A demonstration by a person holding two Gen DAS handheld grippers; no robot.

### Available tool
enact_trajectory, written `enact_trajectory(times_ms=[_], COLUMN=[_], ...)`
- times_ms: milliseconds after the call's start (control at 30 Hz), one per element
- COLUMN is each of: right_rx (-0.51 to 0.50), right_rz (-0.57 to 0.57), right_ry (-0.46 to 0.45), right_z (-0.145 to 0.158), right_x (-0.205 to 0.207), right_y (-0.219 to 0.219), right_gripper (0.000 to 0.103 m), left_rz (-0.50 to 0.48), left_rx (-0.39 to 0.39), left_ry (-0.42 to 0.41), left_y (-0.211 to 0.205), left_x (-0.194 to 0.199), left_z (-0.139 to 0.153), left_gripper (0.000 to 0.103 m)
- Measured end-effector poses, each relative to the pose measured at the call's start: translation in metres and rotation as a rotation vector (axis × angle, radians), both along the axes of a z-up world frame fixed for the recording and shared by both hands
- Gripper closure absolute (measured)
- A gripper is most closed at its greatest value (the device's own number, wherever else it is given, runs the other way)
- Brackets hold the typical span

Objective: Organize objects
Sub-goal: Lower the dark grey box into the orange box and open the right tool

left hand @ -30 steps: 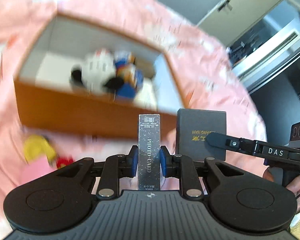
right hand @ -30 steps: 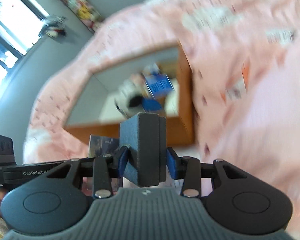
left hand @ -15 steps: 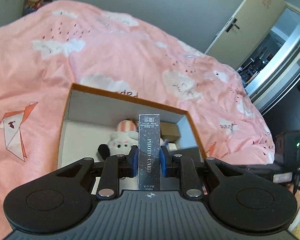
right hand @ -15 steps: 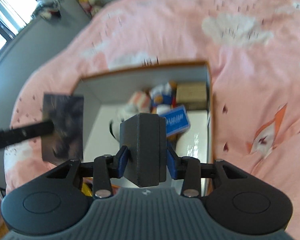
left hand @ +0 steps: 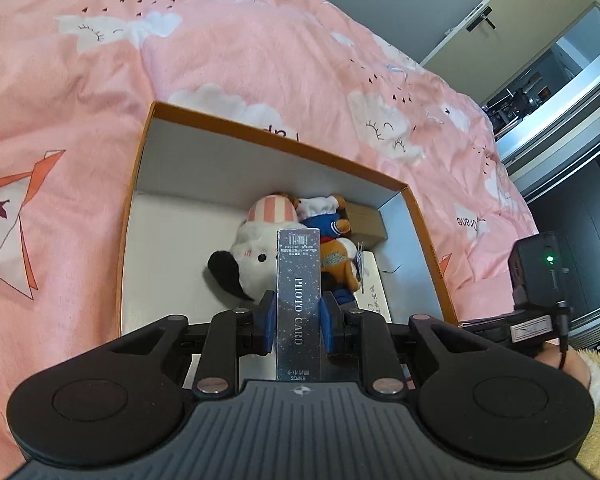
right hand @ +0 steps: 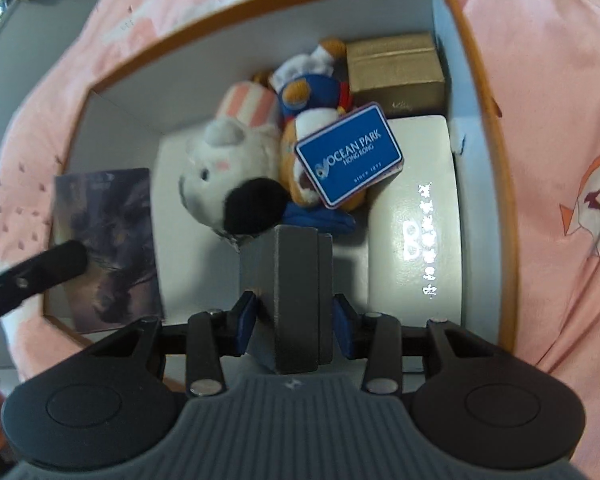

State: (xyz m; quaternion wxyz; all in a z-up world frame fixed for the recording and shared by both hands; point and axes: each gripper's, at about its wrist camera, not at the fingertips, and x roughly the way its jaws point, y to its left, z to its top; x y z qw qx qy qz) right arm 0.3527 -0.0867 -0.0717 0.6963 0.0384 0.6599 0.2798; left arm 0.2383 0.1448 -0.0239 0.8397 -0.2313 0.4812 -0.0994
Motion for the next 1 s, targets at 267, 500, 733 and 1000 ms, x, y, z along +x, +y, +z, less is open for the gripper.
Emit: enact_trajectory(times_ms=[267, 500, 733, 1000], right_rx=[-0.095, -0.171, -0.163, -0.174], right_rz=[0.113, 0.209, 0.193, 0.210], right_ry=[-0.064, -0.125, -0.076, -0.112], right_z=[0.009, 0.018, 0.006, 0.009], right_x=[-0.004, -0.010, -0.002, -0.005], right_y=[0.013, 0.023, 0.020, 0.019], right_gripper=[0.057, 0.052, 0.077, 0.079], left_rz=[-0.022, -0.028, -0.020, 0.076], left_rx=[-0.026, -0.019, -0.004, -0.149], left_ry=[0.031, 0.062, 0.142, 0.314], left_y=[0.000, 0.001, 0.002, 0.023], left_x=[0.004, 0.004, 0.009, 0.021], left_z=[-0.008, -0.010, -0.014, -0.033], left_gripper=[0.078, 0.078, 0.078, 0.078])
